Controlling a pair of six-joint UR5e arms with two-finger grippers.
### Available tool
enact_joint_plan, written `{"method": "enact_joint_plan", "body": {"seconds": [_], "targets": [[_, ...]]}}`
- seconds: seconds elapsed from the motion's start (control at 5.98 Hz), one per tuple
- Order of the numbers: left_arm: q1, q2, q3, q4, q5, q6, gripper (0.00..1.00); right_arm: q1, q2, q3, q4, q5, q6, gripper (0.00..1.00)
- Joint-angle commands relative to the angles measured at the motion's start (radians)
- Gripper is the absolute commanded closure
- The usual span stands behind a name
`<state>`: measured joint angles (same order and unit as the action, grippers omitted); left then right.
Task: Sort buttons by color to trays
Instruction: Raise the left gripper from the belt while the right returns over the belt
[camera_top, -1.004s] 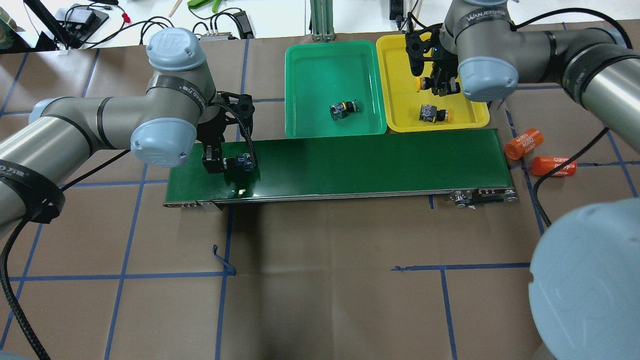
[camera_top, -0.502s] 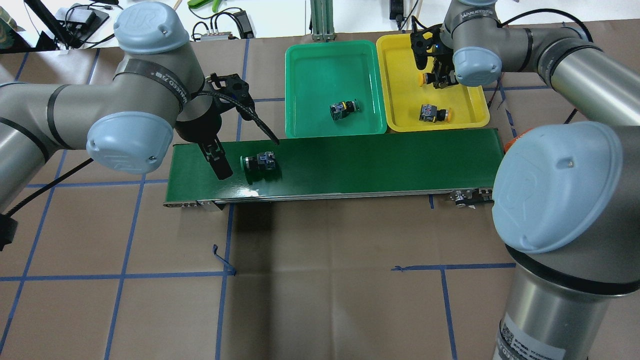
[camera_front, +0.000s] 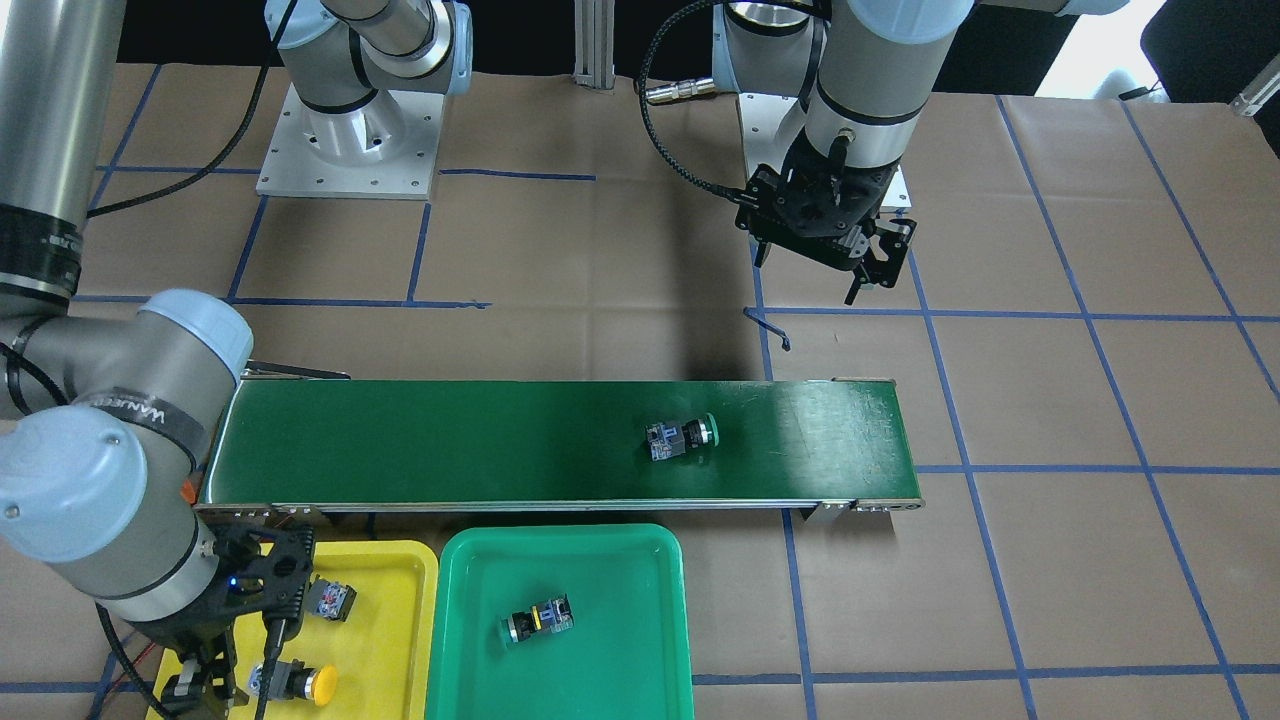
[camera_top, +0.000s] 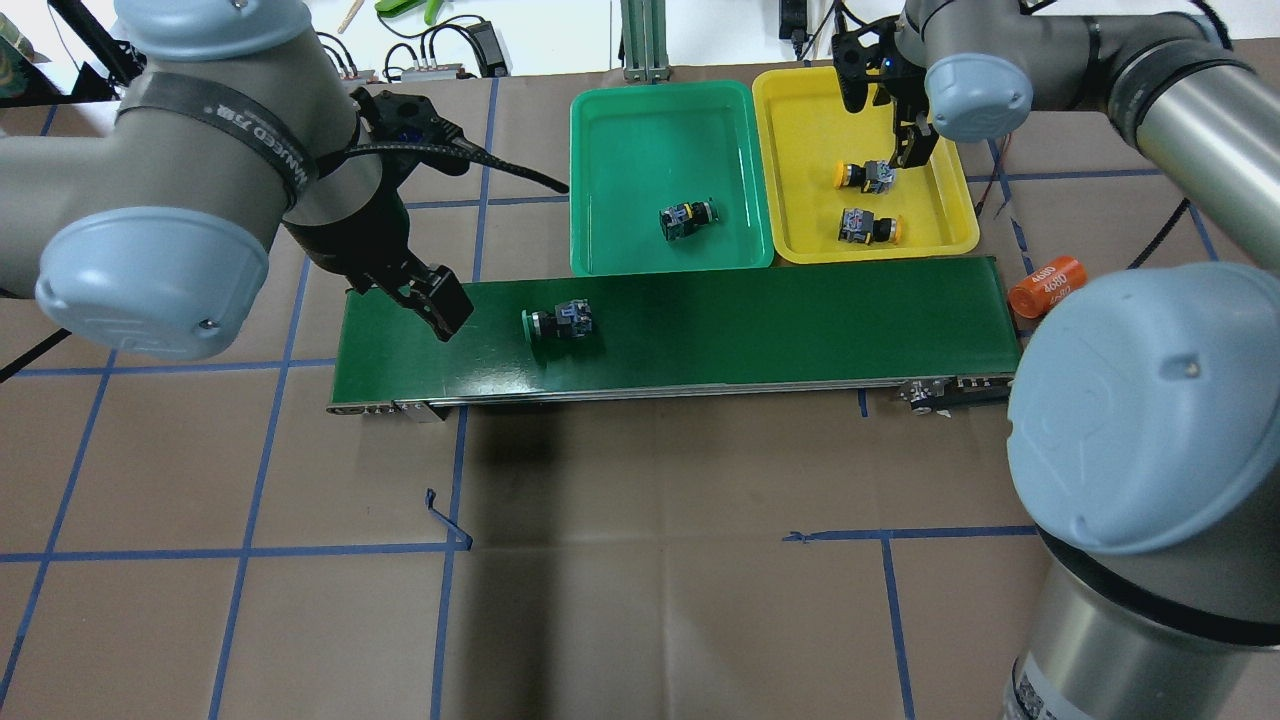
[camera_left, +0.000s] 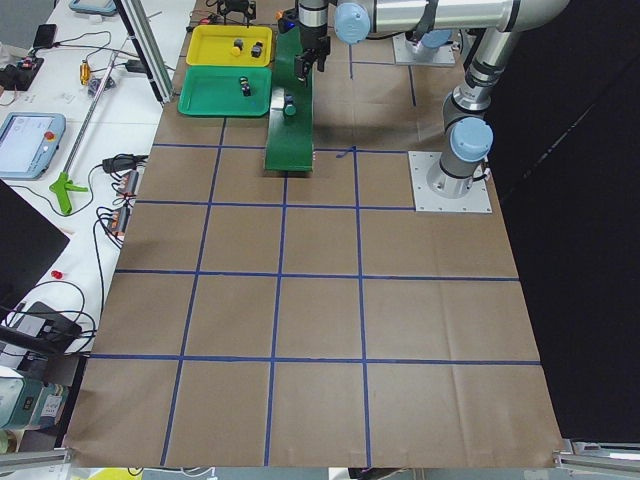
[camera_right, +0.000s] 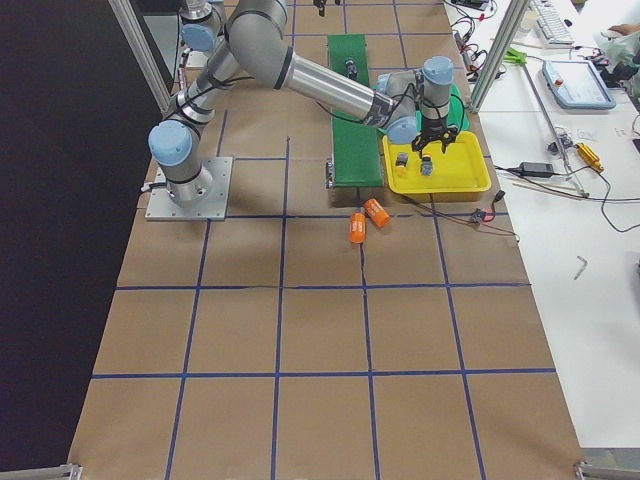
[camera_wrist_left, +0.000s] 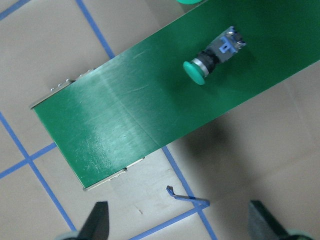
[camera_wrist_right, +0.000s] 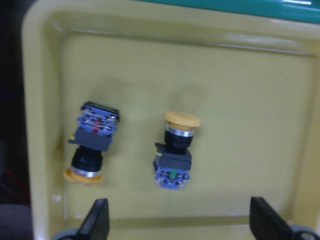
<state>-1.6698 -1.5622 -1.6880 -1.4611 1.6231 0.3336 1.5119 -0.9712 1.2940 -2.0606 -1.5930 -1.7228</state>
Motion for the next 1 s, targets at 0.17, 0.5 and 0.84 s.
{"method": "enact_joint_plan", "body": {"seconds": [0.17, 0.5, 0.84], "targets": [[0.034, 0.030, 0.106, -0.125, 0.001, -0.398, 0.02, 0.113, -0.203, 0.063, 0.332, 0.021, 0.119, 0.00], [0.038, 0.031, 0.114, -0.165, -0.005, -0.481, 0.02, 0.244, -0.205, 0.140, 0.231, 0.022, 0.282, 0.00], [0.030, 0.016, 0.116, -0.141, -0.006, -0.469, 0.02, 0.331, -0.201, 0.239, 0.089, 0.092, 0.374, 0.00]]}}
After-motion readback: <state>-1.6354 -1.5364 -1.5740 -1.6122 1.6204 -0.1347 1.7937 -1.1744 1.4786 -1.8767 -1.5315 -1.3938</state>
